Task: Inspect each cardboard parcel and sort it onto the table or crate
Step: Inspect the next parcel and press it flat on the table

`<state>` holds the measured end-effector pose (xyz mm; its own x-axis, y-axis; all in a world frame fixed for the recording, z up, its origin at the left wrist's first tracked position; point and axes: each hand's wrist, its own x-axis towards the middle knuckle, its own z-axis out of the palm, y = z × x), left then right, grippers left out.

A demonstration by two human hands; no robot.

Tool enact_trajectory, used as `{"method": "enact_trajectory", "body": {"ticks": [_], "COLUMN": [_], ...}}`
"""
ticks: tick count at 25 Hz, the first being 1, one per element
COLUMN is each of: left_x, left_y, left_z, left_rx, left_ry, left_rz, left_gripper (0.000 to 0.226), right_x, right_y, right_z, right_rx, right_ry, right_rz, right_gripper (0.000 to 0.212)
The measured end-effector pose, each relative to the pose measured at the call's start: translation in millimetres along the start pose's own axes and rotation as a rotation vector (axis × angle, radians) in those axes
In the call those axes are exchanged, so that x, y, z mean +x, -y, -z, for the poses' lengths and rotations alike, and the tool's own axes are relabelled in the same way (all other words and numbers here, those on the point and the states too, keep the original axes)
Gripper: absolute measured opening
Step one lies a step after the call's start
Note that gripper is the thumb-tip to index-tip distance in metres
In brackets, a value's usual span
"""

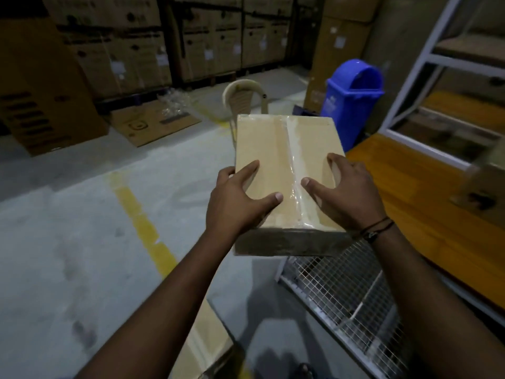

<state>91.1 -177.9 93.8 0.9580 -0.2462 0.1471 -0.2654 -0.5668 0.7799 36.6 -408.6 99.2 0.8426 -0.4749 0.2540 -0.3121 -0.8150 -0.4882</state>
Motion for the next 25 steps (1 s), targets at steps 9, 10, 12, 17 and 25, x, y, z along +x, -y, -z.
{"method": "enact_trajectory", "body": {"ticks": [9,10,12,17,25], "left_x": [18.9,19.4,20.0,27.2,82.7], "left_y": [-108.2,-119.5,-137.5,-168.2,-200.8], "left_z": [-141.7,-158.5,-190.1,-246.3,-290.6], "left_rx": [-0.039,-0.034,-0.018,-0.021,0.206], "left_ry": [0.287,0.325,0.395,0.477,0.335], "left_rz": [-0.185,-0.195,-0.209,-0.221,-0.298], "left_gripper": [0.057,0.056,0.054,0.052,0.03], "right_x": [13.2,16.0,23.4,46.1,49.9], "right_y": [-162.3,-181.3,-217.8,-285.0,-249.4], "right_z": [101.9,112.0,128.3,143.1,119.6], "right_rx": [-0.062,-0.073,-0.092,-0.157,-0.338], "right_ry": [0.03,0.046,0.084,0.146,0.189], "right_rz": [-0.26,-0.273,-0.294,-0.313,-0.141], "right_gripper": [0.085,0.085,0.084,0.077,0.085]}}
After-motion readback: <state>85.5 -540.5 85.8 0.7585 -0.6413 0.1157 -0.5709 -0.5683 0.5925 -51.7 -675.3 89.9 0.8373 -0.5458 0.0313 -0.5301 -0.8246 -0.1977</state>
